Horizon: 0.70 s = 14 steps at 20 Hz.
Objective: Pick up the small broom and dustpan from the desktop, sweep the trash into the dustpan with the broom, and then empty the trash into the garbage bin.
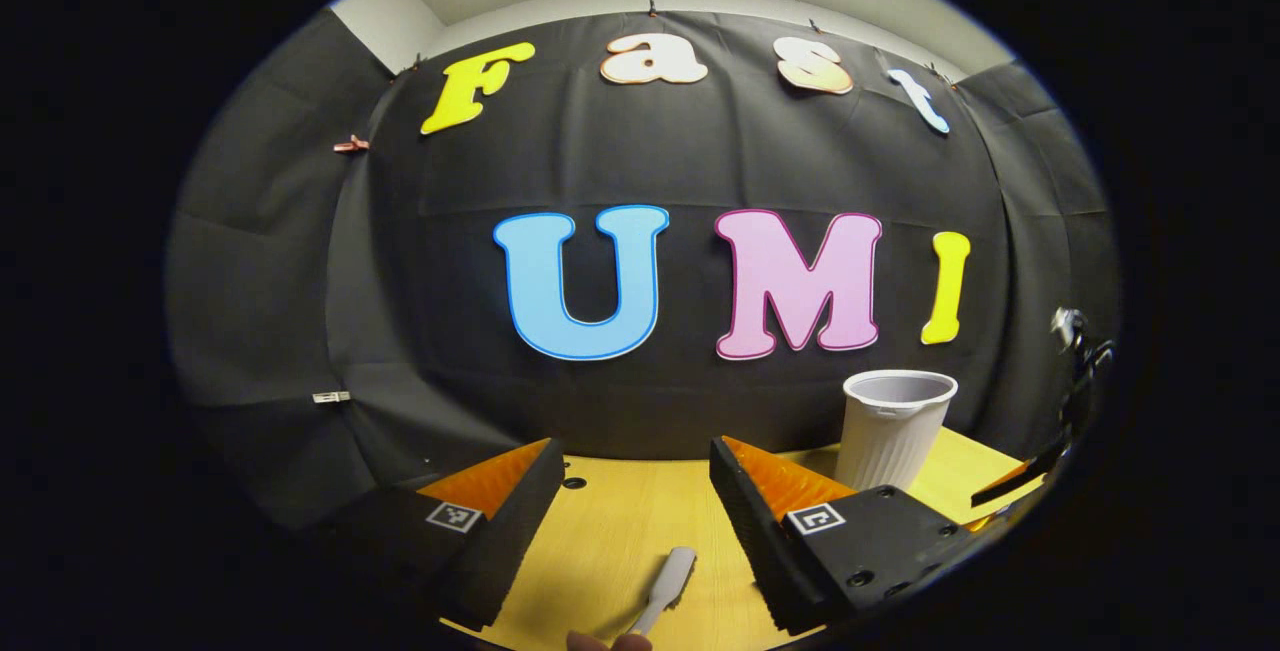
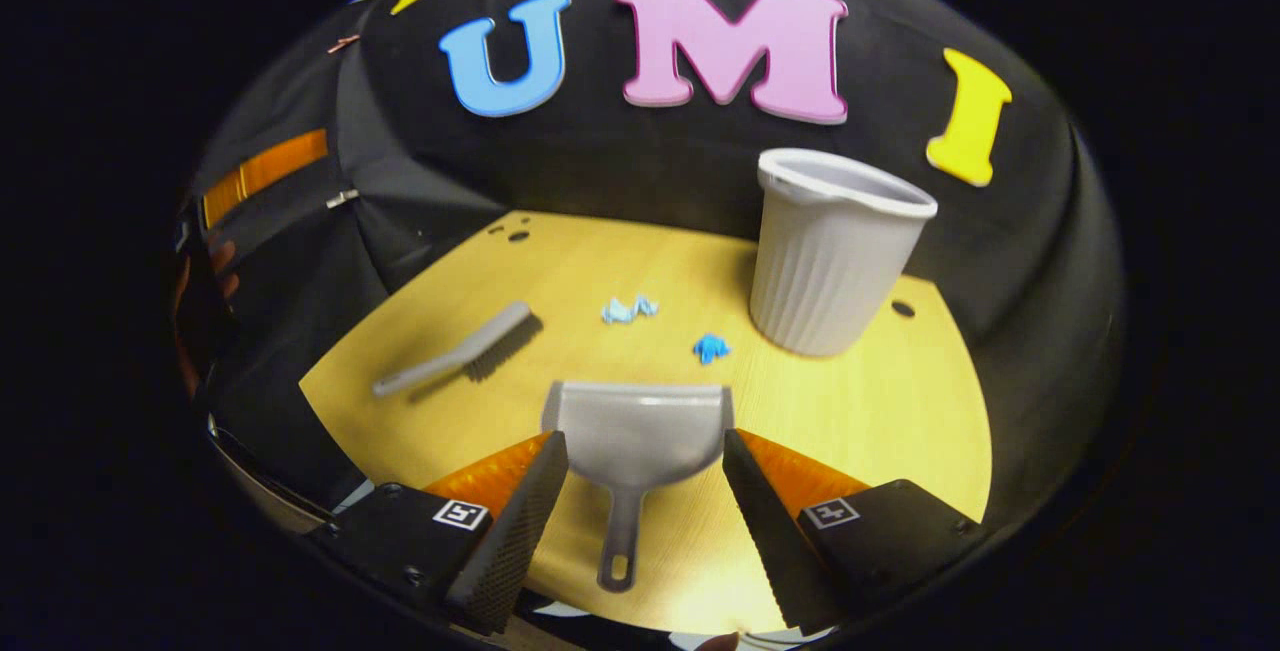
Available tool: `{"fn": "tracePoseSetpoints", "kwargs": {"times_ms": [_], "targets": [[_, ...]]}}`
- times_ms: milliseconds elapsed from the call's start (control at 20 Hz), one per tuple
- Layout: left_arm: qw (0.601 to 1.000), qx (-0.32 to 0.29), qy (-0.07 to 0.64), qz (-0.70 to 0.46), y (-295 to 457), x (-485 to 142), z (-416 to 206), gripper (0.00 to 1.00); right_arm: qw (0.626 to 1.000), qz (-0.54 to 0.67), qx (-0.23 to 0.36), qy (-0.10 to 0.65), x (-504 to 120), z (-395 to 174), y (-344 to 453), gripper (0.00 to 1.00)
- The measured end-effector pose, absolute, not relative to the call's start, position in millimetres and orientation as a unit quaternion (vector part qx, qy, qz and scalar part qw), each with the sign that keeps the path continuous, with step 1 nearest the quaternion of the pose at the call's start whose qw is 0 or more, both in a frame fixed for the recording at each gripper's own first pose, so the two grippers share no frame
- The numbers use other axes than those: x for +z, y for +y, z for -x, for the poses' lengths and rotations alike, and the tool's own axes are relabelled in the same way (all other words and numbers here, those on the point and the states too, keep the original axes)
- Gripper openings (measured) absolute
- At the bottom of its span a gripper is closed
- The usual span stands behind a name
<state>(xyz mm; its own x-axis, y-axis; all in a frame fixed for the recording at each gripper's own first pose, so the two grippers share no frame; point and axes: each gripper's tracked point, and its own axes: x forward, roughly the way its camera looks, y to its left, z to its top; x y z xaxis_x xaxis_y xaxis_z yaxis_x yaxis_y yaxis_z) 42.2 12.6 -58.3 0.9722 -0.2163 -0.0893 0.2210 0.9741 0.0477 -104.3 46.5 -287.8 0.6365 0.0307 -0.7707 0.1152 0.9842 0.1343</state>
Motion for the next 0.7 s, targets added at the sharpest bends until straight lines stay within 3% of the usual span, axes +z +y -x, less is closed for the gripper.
{"fn": "tracePoseSetpoints", "kwargs": {"times_ms": [300, 700], "targets": [[0.987, -0.151, 0.044, -0.029, 28, -68, -53, 0.95, 0.843, -0.084, -0.049, 0.529, -368, 130, 60, 0.98], [0.984, -0.167, 0.054, -0.023, 62, -82, -68, 0.95, 0.801, -0.057, -0.072, 0.592, -429, 126, 67, 0.95]]}}
